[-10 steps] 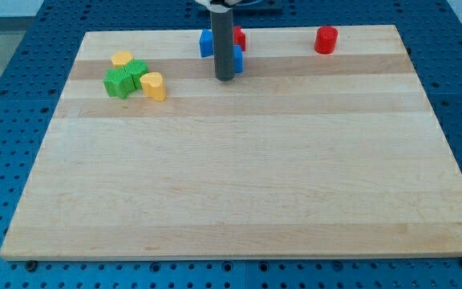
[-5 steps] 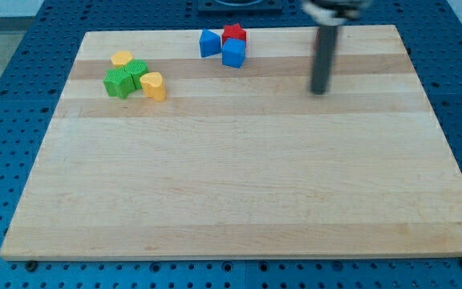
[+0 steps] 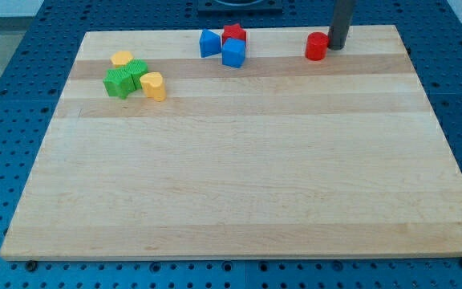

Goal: Push the red circle to the red star

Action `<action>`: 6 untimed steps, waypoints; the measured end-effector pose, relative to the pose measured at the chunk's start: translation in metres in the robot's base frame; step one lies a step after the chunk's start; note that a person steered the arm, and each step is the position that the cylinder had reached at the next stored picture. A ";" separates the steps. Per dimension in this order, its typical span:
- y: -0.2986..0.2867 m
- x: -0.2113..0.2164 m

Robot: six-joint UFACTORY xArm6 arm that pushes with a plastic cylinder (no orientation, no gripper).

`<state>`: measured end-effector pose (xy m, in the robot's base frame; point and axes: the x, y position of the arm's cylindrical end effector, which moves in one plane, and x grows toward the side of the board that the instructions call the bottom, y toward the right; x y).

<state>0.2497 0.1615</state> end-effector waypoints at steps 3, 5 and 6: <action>-0.084 0.018; -0.060 0.083; -0.107 0.055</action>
<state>0.3045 0.0549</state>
